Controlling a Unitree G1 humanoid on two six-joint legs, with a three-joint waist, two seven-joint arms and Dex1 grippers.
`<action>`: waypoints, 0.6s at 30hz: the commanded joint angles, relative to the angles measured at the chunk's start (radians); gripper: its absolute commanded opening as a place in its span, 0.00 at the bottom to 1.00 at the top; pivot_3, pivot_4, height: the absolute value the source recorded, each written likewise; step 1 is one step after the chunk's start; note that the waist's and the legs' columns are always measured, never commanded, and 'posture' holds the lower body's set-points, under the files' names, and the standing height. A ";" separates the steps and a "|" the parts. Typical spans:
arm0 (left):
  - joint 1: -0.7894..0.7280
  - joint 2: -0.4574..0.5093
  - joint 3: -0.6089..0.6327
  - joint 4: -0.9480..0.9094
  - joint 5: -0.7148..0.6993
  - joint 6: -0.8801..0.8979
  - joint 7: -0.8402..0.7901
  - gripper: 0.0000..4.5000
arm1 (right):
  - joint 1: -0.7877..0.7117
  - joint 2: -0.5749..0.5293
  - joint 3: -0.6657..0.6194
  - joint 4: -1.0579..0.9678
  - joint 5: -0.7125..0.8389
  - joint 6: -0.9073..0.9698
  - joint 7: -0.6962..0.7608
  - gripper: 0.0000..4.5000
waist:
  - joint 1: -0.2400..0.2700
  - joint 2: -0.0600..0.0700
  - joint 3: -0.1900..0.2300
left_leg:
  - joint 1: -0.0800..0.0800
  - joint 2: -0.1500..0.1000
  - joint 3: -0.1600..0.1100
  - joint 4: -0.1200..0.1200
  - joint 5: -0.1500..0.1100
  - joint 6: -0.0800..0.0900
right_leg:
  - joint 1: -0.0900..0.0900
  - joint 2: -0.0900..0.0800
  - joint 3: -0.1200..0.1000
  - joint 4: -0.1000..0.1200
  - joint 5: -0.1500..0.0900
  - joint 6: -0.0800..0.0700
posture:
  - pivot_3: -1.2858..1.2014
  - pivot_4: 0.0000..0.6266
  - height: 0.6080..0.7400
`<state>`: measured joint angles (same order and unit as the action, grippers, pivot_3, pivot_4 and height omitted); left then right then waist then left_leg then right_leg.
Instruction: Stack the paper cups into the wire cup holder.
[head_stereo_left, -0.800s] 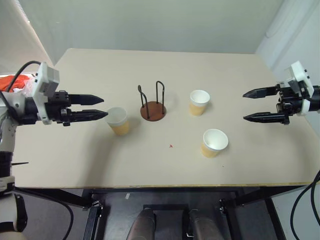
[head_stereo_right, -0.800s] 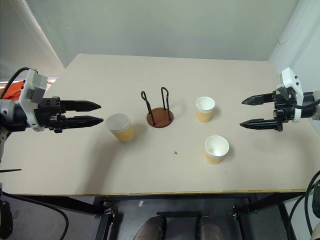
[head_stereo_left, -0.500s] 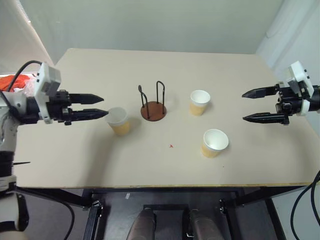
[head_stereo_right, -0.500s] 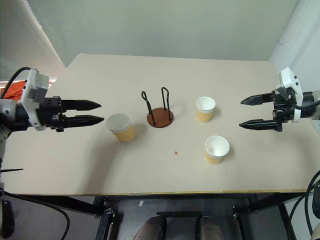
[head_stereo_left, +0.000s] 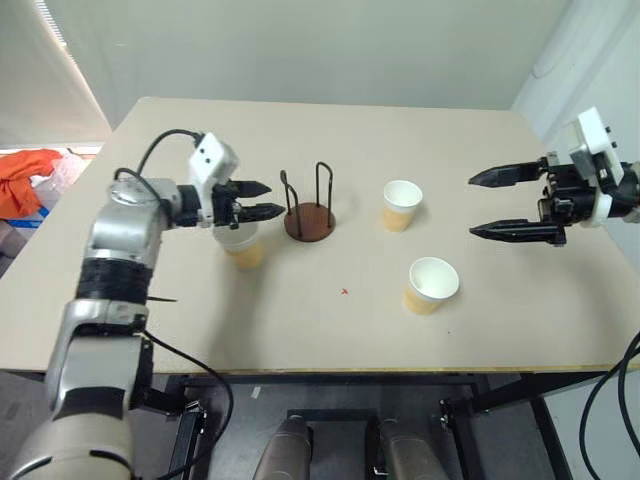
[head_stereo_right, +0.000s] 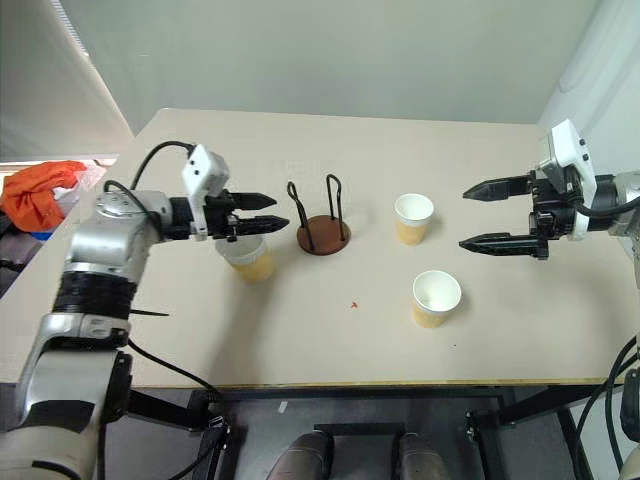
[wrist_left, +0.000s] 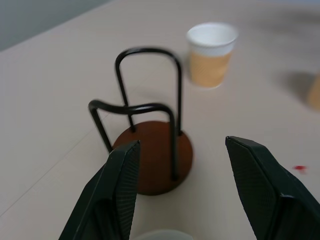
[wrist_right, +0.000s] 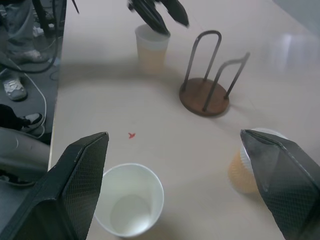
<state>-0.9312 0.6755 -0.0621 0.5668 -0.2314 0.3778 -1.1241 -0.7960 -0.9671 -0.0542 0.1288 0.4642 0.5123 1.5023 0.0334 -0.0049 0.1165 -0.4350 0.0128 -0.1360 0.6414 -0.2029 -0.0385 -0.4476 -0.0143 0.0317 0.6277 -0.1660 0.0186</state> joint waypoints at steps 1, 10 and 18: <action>-0.069 -0.044 -0.001 0.077 0.033 -0.054 0.031 0.66 | 0.008 -0.021 -0.050 -0.064 0.033 0.017 -0.029 1.00 | 0.001 0.000 0.000 | 0.000 0.000 0.000 0.001 0.000 0.000 | 0.000 0.000 0.000 0.000 0.000 0.000 | 0.52 0.24 1.00; -0.190 -0.161 -0.027 0.306 0.129 -0.162 0.106 0.58 | 0.074 -0.046 -0.095 -0.148 0.063 0.056 -0.091 1.00 | 0.007 0.000 0.000 | -0.001 -0.001 0.002 0.006 0.000 0.003 | 0.002 0.000 0.002 -0.002 0.002 0.004 | 0.52 0.24 1.00; -0.219 -0.182 -0.016 0.354 0.140 -0.198 0.080 0.01 | 0.105 -0.059 -0.114 -0.190 0.084 0.073 -0.129 1.00 | 0.008 0.000 0.000 | -0.001 -0.002 0.004 0.006 0.000 0.004 | 0.003 0.000 0.003 -0.003 0.003 0.011 | 0.52 0.24 1.00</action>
<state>-1.1162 0.4905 -0.0939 0.9297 -0.0897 0.1979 -1.0300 -0.6817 -1.0031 -0.1209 -0.0264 0.5242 0.5827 1.3849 0.0416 -0.0051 0.1166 -0.4360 0.0106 -0.1316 0.6473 -0.2025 -0.0343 -0.4451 -0.0140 0.0346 0.6249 -0.1627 0.0301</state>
